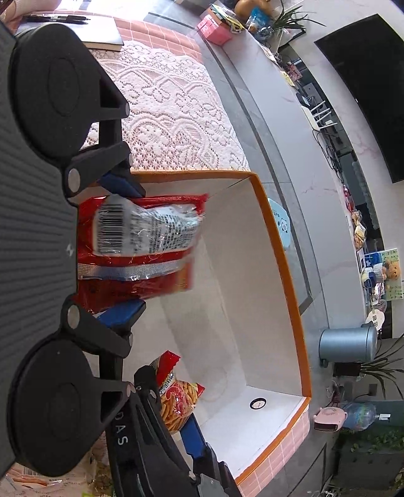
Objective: Organize snacks
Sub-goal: 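Lift both packets and carry them over the orange box, then open both tools to drop the packets into the box, then move both tools back down toward the remaining snacks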
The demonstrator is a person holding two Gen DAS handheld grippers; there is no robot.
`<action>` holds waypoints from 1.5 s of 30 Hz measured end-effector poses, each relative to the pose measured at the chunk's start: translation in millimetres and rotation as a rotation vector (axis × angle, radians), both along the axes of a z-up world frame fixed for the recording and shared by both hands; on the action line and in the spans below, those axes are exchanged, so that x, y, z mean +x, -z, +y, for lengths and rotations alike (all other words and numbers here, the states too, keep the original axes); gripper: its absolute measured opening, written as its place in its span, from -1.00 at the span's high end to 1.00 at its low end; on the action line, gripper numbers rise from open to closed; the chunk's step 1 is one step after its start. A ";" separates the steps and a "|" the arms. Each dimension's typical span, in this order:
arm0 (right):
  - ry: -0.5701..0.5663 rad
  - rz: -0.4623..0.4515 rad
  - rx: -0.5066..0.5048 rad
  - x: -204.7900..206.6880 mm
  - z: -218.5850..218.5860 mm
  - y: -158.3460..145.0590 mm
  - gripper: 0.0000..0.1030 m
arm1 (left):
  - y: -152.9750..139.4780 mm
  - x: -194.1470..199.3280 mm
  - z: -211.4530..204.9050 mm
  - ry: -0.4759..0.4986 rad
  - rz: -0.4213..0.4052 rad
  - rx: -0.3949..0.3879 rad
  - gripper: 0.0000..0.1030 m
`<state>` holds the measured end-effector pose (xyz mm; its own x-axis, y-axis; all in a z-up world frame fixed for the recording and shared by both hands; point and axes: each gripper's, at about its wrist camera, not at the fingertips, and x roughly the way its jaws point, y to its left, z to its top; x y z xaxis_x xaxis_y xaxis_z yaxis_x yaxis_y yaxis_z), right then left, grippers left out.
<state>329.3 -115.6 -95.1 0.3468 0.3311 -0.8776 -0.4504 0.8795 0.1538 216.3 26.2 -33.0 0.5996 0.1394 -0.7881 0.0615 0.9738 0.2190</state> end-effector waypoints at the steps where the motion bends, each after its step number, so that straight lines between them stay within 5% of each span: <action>1: 0.001 0.003 0.000 0.7 0.3 0.3 -0.22 | -0.4 -0.5 0.1 0.000 -0.005 0.002 -0.67; 11: 0.018 0.020 -0.009 4.6 0.7 2.1 -0.26 | -14.1 -7.2 2.8 -0.011 -0.068 -0.022 -0.73; 19: 0.032 0.006 -0.001 2.6 -1.0 -5.8 -0.53 | -28.8 -14.6 6.4 -0.044 -0.116 -0.065 -0.73; 31: 0.056 -0.096 -0.010 -18.7 -20.0 -43.0 -0.63 | -60.7 -48.4 -2.1 -0.052 -0.200 -0.121 -0.73; 45: 0.050 -0.287 0.000 -89.9 -57.1 -106.3 -0.76 | -92.8 -102.2 -15.4 -0.030 -0.246 -0.194 -0.73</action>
